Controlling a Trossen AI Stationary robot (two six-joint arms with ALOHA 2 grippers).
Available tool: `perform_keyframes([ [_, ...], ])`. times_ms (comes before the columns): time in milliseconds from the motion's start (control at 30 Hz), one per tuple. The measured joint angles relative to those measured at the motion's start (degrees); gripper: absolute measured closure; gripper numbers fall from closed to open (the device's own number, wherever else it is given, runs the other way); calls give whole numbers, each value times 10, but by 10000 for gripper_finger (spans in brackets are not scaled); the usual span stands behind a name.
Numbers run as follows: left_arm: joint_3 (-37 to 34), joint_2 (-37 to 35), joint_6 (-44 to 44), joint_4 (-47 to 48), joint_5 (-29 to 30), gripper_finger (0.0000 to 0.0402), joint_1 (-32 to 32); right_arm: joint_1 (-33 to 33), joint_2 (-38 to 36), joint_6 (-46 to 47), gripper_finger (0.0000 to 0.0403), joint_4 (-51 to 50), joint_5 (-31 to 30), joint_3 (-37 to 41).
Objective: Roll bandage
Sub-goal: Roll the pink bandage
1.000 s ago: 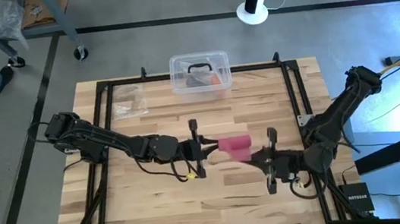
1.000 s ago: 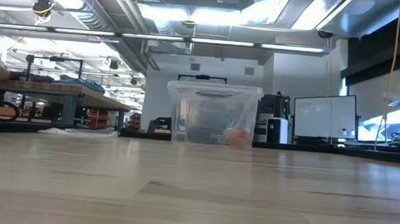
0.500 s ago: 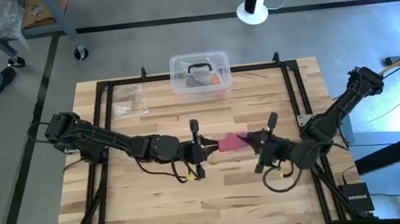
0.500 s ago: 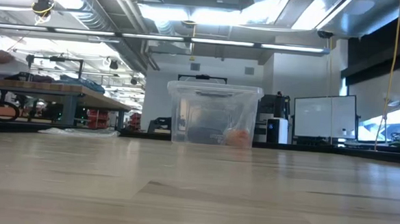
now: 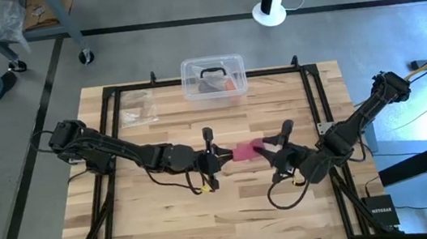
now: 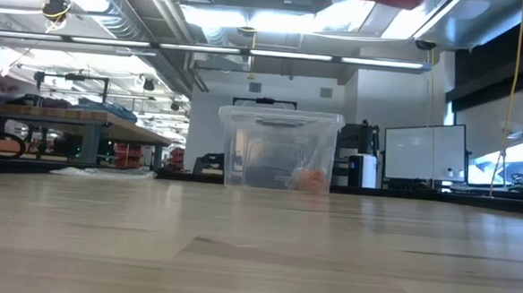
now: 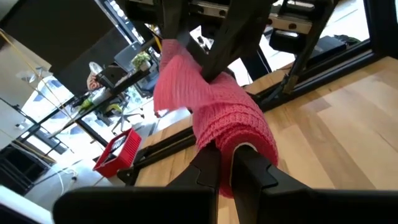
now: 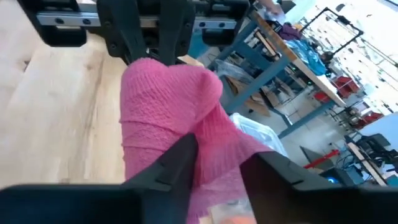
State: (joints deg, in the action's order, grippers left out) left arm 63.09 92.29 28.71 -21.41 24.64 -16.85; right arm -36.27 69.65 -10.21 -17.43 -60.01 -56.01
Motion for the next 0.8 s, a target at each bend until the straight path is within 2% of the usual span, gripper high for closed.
perform_keyframes([
  [200,0,0,-17,33,-8,389,6,0,0,8,238,-14,37,1],
  [400,1,-2,-27,54,-9,389,6,1,-1,3,237,-23,-27,1],
  [500,1,-1,-30,56,-10,389,5,12,-2,19,237,-27,15,1],
  [633,1,-1,-31,56,-8,389,3,49,-2,99,237,-77,89,1],
  [800,1,-1,-33,55,-7,389,2,85,-2,151,237,-96,104,1],
])
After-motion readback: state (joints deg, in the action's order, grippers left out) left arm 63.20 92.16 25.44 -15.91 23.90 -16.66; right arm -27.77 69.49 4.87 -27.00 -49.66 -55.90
